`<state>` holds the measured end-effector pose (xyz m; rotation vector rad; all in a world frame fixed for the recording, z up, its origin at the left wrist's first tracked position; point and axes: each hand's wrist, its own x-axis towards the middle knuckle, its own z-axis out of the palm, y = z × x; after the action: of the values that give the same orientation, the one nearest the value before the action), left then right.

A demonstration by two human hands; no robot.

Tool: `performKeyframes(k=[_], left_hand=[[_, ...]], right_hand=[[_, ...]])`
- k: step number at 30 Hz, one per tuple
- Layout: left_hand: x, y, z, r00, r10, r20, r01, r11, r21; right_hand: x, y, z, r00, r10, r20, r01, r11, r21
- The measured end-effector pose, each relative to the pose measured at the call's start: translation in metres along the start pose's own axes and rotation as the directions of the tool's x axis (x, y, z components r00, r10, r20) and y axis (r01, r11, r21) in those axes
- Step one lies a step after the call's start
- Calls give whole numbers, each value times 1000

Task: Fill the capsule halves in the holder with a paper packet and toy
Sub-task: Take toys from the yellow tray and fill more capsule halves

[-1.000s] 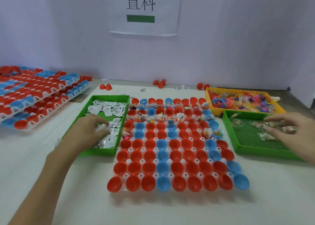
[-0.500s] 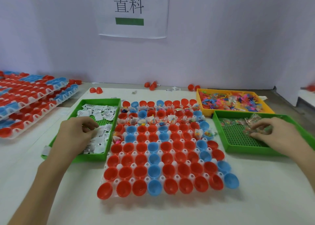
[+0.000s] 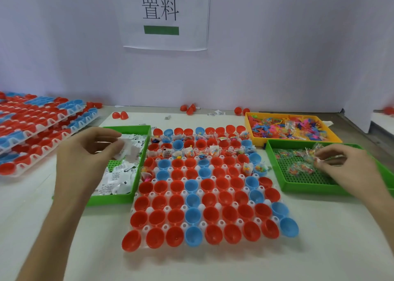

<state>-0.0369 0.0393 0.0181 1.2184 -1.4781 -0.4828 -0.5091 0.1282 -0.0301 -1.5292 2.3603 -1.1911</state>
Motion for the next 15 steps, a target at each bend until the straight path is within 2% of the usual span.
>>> performKeyframes(k=[3,5,7,11,15], left_hand=[[-13,21,10,999,-43,27,48,970,-239],[-24,30,19,995,-66,72,87,938,-336],[-34,34,32,993,-71,91,99,934,-345],[-45,31,50,996,-83,37,89,963,-254],[-45,30,50,992,-123,-3,117,945,-307]], right_hand=[[0,2,2,999,1,-51,3,997,83],[-1,2,3,997,-11,-76,20,992,127],[-2,2,3,995,-20,-96,36,986,165],[-2,6,2,994,-52,-97,67,985,160],[-1,5,1,990,-80,-116,95,987,132]])
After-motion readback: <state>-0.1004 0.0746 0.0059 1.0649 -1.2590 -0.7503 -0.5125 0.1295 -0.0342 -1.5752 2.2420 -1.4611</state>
